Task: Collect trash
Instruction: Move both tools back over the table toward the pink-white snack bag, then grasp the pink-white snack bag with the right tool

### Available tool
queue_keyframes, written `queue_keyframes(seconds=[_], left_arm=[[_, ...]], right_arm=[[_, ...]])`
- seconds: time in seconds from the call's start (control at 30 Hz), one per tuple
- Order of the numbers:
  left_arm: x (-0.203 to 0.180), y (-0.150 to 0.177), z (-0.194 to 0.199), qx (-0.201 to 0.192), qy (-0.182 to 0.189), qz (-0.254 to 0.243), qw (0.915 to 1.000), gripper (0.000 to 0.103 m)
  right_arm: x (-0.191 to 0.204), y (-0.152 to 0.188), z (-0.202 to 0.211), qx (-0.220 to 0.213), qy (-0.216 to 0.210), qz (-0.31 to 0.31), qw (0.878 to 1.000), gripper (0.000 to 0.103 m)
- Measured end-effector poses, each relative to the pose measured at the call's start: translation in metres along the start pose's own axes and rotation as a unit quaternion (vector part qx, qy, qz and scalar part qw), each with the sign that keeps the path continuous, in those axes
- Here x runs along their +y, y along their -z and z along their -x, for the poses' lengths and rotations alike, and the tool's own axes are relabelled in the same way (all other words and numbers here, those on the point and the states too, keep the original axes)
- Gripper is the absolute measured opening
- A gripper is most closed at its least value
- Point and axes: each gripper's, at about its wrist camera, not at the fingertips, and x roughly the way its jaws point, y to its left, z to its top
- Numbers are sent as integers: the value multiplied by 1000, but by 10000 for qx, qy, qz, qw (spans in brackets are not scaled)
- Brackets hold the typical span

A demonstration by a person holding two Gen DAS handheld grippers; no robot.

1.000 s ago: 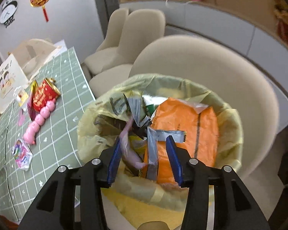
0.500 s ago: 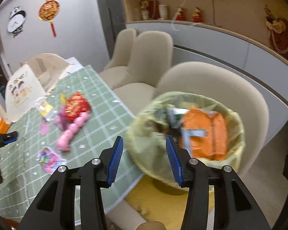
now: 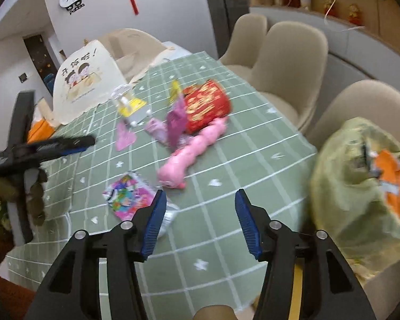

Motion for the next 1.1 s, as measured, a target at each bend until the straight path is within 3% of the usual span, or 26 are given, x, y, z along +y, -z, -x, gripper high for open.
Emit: queue_keyframes(seconds=[0.13,0.27,0.43,0.87,0.97,1.1], left_arm=[[-10,-17,-30,-24,-542,15,9985,52],[-17,-26,-55,82,-788,21,9969,52],[-21,-26,-70,295,-1222,-182,9919,52],[17,17,-27,836,-575,-678,9925,49],[29,24,-13,857,-467,-562,9936,49],[51,23,2,787,-377,77,9962,49]], right_arm=[[4,2,-10,34,-130,-146,9998,51],[0,6,-14,135,105,-110,9998,51],[-10,8,-21,282,26,-183,9994,51],[25,0,-82,1000,-565,290,9930,51],[43,5,-85,1077,-688,541,9903,51],[63,8,-88,1112,-559,828,9888,53]])
